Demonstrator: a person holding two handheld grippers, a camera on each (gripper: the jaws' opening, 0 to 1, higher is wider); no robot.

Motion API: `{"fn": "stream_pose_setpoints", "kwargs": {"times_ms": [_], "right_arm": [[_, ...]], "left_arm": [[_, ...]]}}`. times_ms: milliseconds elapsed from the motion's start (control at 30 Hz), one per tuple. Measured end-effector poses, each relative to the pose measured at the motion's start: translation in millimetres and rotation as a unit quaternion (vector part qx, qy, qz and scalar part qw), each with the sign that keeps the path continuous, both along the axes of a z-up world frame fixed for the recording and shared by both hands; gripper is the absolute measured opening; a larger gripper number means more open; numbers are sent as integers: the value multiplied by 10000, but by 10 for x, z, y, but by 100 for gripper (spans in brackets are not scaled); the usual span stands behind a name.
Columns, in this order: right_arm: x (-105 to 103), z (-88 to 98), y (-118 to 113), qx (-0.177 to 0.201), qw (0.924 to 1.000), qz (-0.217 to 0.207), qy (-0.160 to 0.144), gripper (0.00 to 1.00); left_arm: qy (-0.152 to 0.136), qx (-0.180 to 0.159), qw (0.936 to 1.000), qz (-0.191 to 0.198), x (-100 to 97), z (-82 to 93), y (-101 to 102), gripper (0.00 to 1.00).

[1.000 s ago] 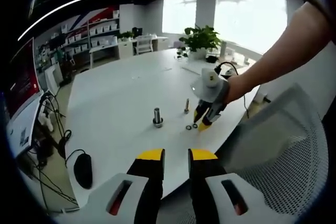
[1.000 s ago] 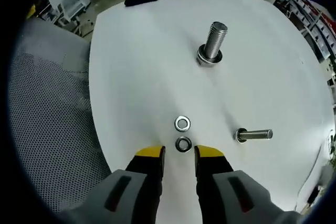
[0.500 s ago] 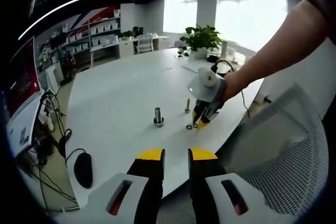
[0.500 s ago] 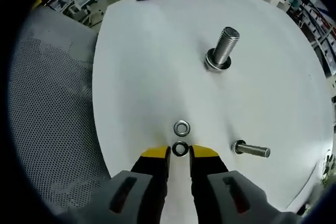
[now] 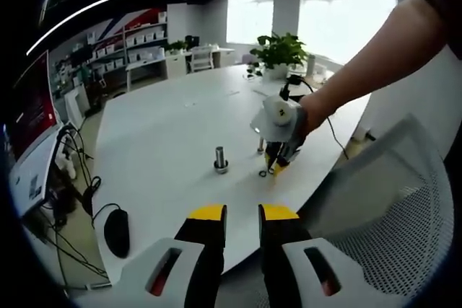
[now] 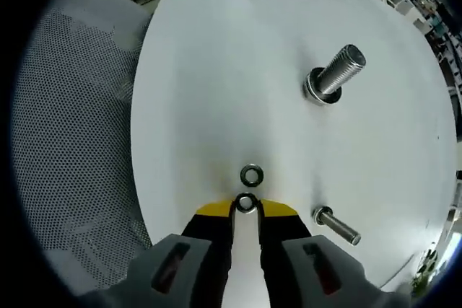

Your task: Place the washer onto the threaded stud by aligning its center hole with the stud, sliding it down to the base, and recovering from edge contact or off-axis alignment until the washer reaches the visible bottom stop.

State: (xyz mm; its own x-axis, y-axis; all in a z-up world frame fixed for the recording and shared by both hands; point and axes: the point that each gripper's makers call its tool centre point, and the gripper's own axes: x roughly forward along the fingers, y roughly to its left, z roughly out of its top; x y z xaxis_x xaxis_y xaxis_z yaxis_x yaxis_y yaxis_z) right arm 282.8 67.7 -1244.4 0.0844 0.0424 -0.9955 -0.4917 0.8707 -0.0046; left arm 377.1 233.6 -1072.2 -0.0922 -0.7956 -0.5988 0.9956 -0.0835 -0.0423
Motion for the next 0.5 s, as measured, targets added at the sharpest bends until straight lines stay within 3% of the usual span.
{"fn": "stream_pose_setpoints", "kwargs": {"times_ms": [200, 367, 500], "right_arm": [[30, -71, -60, -283, 9987, -257, 350, 15], [-59, 47, 25, -330, 9985, -322, 280, 15], [-14, -1, -51, -161, 9983, -545, 134, 15]], "left_arm": [[1, 47, 10000, -3, 5, -26, 7, 15], [-16, 50, 10000, 37, 8, -12, 15, 15], [-21, 27, 10000, 89, 44, -10, 9, 15]]}}
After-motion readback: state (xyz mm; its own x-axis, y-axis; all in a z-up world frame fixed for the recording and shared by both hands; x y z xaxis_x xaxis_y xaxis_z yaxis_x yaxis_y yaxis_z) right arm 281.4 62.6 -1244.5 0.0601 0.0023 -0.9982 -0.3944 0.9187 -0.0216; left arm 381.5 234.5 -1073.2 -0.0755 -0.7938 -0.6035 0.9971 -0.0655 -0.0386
